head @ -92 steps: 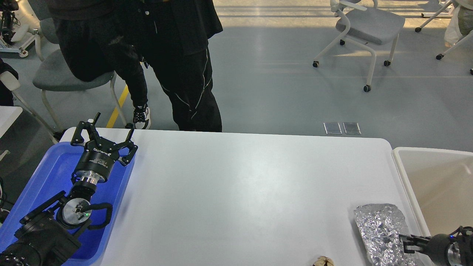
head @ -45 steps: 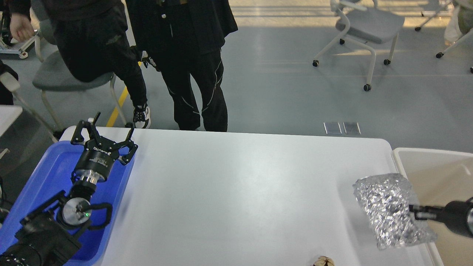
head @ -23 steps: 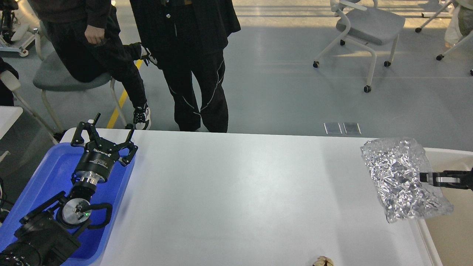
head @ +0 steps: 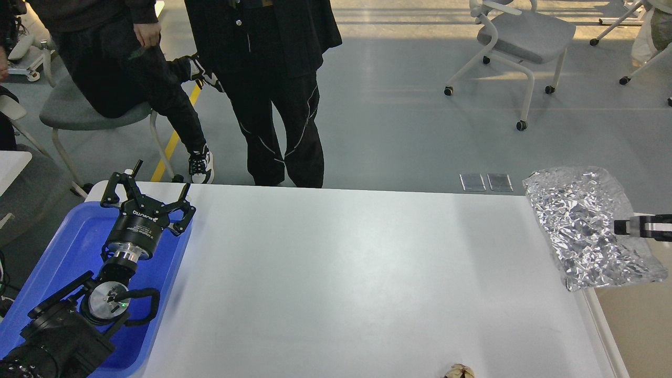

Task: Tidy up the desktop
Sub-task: 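Lift the foil wrapper with the right gripper toward the white bin, then release the foil wrapper from the right gripper into the white bin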

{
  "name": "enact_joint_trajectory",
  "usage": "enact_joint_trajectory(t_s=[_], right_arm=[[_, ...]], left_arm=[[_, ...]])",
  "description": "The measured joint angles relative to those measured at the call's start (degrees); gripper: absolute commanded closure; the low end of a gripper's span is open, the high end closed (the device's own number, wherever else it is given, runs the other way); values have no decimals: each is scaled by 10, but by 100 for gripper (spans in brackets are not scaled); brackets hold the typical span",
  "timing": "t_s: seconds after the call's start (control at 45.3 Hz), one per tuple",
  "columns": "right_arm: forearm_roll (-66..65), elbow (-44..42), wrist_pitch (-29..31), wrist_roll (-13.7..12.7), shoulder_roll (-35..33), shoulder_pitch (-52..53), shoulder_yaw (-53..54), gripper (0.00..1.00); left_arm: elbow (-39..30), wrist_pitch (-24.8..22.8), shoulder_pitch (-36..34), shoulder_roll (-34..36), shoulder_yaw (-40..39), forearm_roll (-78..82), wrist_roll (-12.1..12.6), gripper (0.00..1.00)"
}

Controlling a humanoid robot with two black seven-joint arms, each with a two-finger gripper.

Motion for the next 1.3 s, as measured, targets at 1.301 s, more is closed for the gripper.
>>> enact_joint_trajectory(t_s=[1.301], right_arm=[[554, -476, -263, 16, 231, -291, -68, 100]], left_arm=[[0, 0, 0, 0, 0, -1, 0, 0]])
